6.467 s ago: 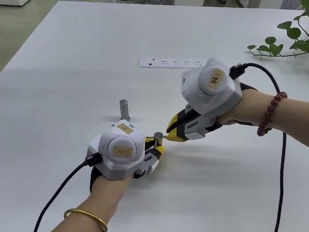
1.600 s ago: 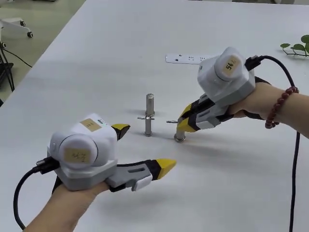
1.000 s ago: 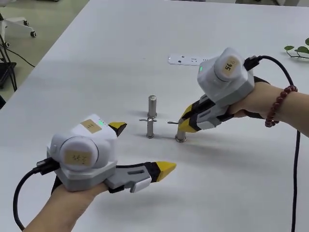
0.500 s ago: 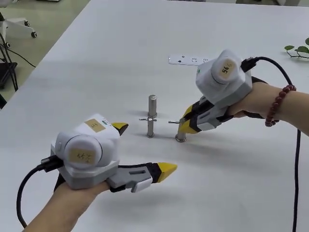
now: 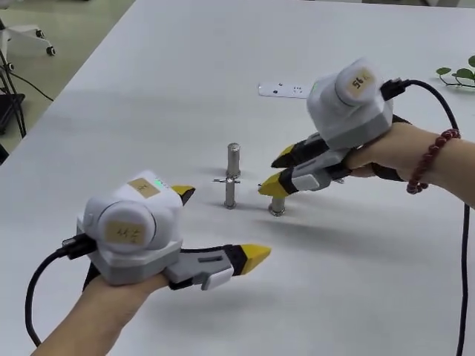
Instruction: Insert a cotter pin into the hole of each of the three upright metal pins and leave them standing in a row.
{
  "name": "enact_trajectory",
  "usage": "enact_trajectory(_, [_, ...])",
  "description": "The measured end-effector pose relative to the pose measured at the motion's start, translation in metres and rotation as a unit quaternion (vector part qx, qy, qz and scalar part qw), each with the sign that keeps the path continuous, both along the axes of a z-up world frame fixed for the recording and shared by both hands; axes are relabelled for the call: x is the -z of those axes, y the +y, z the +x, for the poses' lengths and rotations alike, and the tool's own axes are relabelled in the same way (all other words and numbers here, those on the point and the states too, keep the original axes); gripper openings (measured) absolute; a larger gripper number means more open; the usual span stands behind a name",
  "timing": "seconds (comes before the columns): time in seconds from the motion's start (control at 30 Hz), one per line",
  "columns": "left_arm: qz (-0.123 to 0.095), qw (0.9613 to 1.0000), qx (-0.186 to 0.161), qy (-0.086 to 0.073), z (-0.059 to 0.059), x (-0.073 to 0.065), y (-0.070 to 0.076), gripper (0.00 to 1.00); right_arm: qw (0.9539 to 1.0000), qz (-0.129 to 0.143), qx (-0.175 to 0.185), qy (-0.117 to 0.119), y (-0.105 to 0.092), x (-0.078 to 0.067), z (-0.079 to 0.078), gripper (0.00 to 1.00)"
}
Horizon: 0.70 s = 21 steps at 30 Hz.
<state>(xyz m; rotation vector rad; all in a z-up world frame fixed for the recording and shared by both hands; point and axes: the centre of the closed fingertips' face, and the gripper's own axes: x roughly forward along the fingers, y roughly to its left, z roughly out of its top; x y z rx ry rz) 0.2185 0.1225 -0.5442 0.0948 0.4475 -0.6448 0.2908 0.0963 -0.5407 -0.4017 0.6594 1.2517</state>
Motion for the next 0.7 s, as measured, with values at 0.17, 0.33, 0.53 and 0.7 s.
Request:
enact_trajectory(0.17, [-0.004, 0.9999, -0.011, 0.001, 0.002, -0.001, 0.004, 0.83, 0.9991, 0.032, 0.029, 0.001, 0.012, -0.008, 0.007, 0.39])
enact_trajectory(0.33, [-0.006, 0.9998, -0.016, 0.001, 0.003, -0.002, 0.007, 0.83, 0.9968, 0.053, 0.059, 0.003, 0.021, -0.01, 0.019, 0.39])
enact_trajectory(0.53, [-0.005, 0.9999, -0.016, 0.0, 0.003, -0.001, 0.006, 0.82, 0.9928, 0.082, 0.088, -0.005, 0.031, -0.007, 0.036, 0.37])
enact_trajectory(0.7, [-0.005, 0.9998, -0.017, -0.001, 0.003, -0.001, 0.006, 0.81, 0.9908, 0.092, 0.098, -0.008, 0.04, -0.001, 0.045, 0.35])
